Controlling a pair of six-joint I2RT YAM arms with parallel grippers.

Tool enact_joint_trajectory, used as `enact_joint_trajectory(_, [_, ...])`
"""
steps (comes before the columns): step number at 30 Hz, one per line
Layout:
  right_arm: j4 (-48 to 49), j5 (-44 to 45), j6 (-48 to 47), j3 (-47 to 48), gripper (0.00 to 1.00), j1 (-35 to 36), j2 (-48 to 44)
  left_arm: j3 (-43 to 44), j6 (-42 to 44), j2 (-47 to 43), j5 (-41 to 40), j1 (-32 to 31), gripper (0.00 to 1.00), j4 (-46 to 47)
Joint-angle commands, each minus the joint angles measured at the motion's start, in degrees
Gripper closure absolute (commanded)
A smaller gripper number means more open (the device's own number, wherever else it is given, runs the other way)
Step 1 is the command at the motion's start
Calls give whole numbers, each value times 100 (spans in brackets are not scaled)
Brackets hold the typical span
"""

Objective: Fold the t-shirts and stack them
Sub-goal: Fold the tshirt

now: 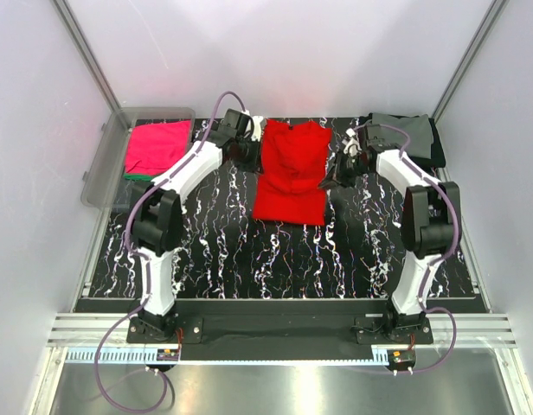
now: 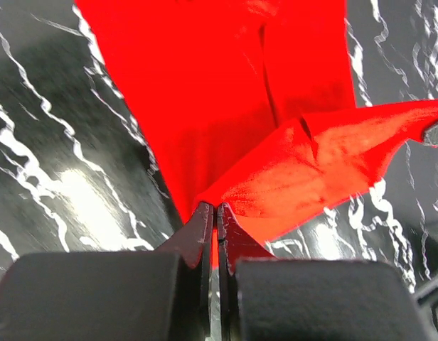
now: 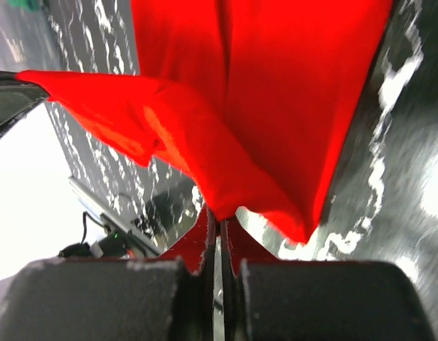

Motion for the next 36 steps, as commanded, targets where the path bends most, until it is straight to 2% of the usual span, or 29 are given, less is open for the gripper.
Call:
enact_joint_trajectory(1, [159,81,-181,693,100,-96,352,602,195,296,-137,148,100,136])
enact_joint_trajectory(6, [159,81,-242,1406,100,-131,1020,1200,274,963,117,271,100,127])
enact_joint_trajectory(7, [159,98,-260,1598,95,-131,1100,1288,387,1061,231,280,94,127])
enact_joint_trajectory(8, [150,107,-268,1679,88,-131,1248,1376,466,1149,310,280,72,118])
enact_joint_trajectory(9, [150,107,-251,1801,77,-131,1302,1508,563,1254,294,280,63,144])
enact_joint_trajectory(10, [124,107,-242,1829,62,-148,1329,1587,581,1290,285,289,56,136])
enact_joint_trajectory(12, [19,90,-268,1785,56,-175,1180,1676,634,1221,224,333,38,74])
enact_joint_trajectory(13, [-69,63,-277,1646,50,-192,1075,1650,634,1125,127,359,33,13])
enact_joint_trajectory(15, [-314,19,-312,1121,49,-227,592,1266,538,644,126,491,23,-197])
enact_joint_trajectory(16, [-368,-103,-312,873,49,-228,399,1037,450,457,222,544,22,-259])
enact_joint_trajectory(17, [-403,-182,-304,592,50,-228,58,747,363,255,667,666,22,-321])
enact_joint_trajectory(18, [-438,-244,-217,15,50,-228,-93,127,179,-77,976,719,23,-348])
enact_joint_trajectory(21, [-404,-315,-75,-822,50,-228,-385,-799,-199,-326,1777,817,28,-392])
enact_joint_trajectory(24, [-377,-297,-110,-984,50,-228,-254,-1249,-481,-204,2182,825,30,-261])
enact_joint_trajectory(29, [-377,-280,-145,-668,51,-236,246,-1207,-500,130,2359,773,39,-199])
enact_joint_trajectory(36, [-395,-245,-137,-474,53,-228,705,-1365,-579,429,2324,659,42,-181])
